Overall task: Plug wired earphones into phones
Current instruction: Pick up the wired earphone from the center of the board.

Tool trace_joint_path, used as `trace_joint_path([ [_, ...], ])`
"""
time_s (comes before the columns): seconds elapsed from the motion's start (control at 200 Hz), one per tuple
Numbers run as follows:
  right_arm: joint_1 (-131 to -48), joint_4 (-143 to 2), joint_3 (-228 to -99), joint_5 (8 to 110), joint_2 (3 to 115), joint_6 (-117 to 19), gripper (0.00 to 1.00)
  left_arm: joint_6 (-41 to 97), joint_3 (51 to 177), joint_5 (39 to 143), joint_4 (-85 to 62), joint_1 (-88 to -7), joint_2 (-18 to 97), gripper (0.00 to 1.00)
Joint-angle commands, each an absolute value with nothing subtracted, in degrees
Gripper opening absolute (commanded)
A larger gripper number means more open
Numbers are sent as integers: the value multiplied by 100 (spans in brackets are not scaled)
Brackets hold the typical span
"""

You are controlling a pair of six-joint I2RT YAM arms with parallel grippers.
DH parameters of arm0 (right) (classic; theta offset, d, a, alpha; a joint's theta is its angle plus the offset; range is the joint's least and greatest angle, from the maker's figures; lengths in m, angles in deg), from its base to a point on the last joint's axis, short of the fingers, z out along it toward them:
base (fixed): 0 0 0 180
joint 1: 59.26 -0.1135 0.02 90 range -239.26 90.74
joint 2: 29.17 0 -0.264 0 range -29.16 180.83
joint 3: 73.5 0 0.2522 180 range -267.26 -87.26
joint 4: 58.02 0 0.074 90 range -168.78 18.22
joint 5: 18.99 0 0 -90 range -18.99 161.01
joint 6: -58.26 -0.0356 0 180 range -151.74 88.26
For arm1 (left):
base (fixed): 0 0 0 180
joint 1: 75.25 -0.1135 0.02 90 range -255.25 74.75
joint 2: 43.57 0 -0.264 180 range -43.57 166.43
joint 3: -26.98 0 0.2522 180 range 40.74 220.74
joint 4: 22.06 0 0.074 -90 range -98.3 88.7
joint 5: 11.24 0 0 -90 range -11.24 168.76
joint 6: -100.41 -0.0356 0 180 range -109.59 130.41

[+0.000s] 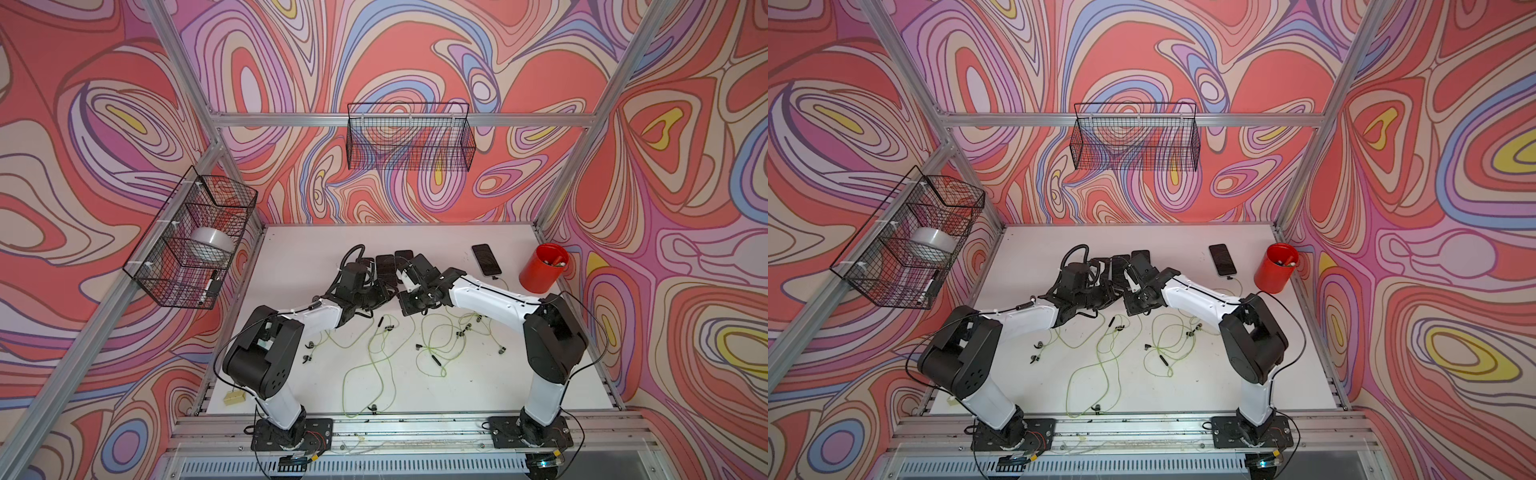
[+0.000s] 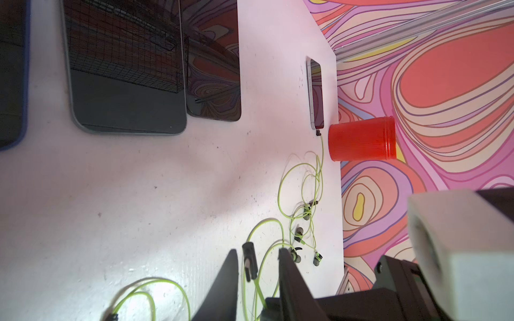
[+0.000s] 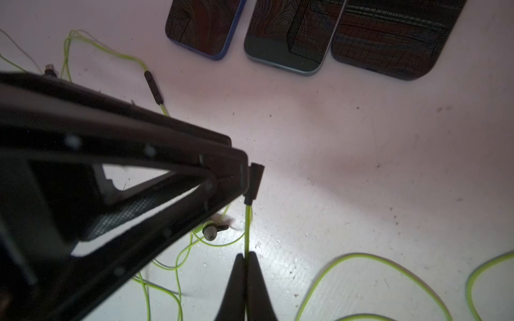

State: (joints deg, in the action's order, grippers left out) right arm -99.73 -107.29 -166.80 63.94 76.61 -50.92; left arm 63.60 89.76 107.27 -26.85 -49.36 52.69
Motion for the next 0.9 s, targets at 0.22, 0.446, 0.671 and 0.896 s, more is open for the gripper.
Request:
trace_joint_path([
  [0.22,-10003,-10632,-16715,6415,7446,-5184,0,6352,9099,10736,-2784,-4914,5363,7],
  [0.446,-10004,-10705,-16758,6422,7489,-5261,0,6279,9116,10750,-2790,-4913,5381,0],
  [0.671,-9844,-11063,-16893,6589,7407,-5162,25,6244,9152,10807,-2834,-4914,5389,0],
  [0.896,-9248,-10907,-16721,5591,7089,-5176,59,6375,9223,11025,-3110,-4913,5503,0],
])
